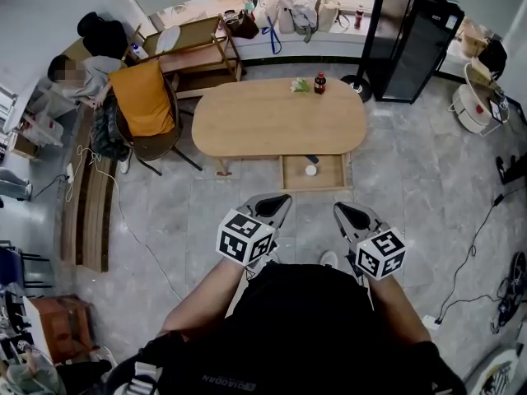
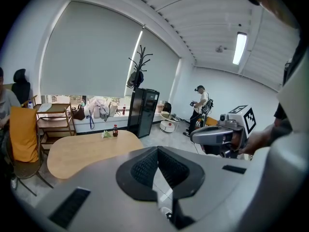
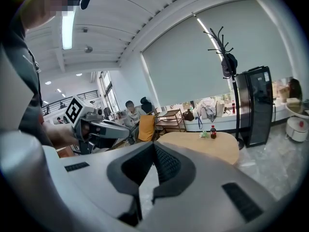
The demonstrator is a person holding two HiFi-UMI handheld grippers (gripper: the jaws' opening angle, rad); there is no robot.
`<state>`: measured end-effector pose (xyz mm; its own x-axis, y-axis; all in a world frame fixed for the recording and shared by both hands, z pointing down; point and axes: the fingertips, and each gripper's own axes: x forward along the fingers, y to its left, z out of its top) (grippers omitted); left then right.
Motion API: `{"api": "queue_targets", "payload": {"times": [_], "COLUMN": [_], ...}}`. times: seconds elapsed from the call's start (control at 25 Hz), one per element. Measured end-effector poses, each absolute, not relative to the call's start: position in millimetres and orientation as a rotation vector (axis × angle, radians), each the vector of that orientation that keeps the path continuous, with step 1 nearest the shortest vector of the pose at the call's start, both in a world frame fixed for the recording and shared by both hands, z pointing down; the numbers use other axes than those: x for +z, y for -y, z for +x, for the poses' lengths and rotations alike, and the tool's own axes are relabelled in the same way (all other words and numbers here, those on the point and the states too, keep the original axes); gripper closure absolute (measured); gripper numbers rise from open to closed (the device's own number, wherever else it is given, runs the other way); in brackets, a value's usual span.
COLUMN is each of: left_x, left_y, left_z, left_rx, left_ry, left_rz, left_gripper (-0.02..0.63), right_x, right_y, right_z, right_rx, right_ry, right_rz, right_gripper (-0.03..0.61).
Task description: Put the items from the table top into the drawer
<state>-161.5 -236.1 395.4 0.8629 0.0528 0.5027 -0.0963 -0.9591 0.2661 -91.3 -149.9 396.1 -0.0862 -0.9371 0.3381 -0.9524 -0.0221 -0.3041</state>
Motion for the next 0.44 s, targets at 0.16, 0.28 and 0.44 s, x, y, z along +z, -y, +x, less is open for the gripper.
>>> {"api": "queue_targets", "payload": {"times": [0.16, 0.28, 0.44], "left_x": [396.8, 395.4, 393.2], "left_y": [235.7, 235.7, 237.5], "left_z": [-162.4, -163.4, -164.9], "left_rx": [0.751, 0.747, 0.747], "left_ry": [0.037, 0.035, 0.036], "left_rz": [2.751, 2.752, 2.754], "left_gripper": [0.609, 0.609, 0.610], "right_x": [396.2, 395.2, 393.9], "right_y": [149.8, 150.4, 151.3], "right_z": [-91.7, -92.2, -93.3], "right_rx": [0.719, 0.717, 0.719], "right_ry": [2.172, 2.169, 2.166], "right_rz": [2.096, 2.095, 2.096], "right_gripper": [0.577, 0.577, 0.577]}}
